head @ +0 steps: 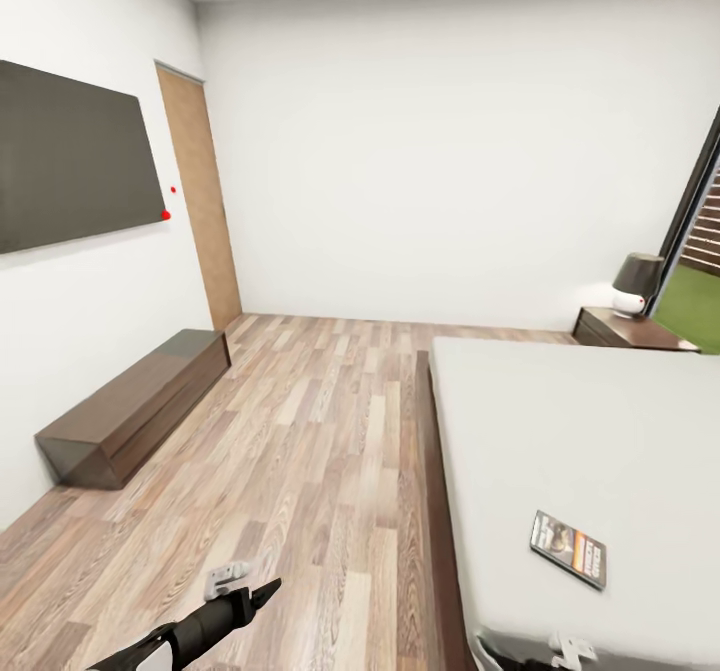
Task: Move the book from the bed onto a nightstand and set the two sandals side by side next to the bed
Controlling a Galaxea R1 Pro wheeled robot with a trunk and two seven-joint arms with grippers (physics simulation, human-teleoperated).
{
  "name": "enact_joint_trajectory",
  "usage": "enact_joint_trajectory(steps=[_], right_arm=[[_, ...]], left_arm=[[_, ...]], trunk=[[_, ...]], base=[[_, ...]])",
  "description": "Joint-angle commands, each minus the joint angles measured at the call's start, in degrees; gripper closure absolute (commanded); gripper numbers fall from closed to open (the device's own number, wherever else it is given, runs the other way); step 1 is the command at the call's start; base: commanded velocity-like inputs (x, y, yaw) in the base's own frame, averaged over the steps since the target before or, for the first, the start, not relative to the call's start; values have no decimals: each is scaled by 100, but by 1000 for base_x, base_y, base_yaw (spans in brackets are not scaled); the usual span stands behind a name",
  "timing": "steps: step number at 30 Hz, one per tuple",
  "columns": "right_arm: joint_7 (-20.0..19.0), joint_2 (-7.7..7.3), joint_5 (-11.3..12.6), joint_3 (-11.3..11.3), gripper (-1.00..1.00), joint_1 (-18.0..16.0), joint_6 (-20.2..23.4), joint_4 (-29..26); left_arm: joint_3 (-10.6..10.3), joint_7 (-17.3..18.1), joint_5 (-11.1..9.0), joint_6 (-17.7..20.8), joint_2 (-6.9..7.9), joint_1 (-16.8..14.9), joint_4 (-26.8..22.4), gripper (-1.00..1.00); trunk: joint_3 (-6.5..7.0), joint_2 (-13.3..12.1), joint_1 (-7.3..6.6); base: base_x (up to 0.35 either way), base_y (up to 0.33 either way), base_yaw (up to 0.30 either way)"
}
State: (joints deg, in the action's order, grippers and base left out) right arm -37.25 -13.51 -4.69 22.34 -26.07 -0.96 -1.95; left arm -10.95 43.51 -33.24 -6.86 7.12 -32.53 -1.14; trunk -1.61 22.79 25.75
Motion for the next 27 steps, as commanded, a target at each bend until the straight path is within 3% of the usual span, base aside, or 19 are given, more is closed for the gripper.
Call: enact_joint_trajectory(steps=[1, 27], right_arm=[[-14, -2, -50, 43, -100, -4, -10, 1], [1, 6, -50, 52, -100, -4, -10, -5]], left_arm=[[-48, 8, -25, -44, -1, -8, 9, -100], [-49, 8, -25, -46, -1, -8, 9, -100]], trunk=[[-13, 13, 4], [-13, 13, 4]], base=[[0, 0, 294], [0, 0, 294]])
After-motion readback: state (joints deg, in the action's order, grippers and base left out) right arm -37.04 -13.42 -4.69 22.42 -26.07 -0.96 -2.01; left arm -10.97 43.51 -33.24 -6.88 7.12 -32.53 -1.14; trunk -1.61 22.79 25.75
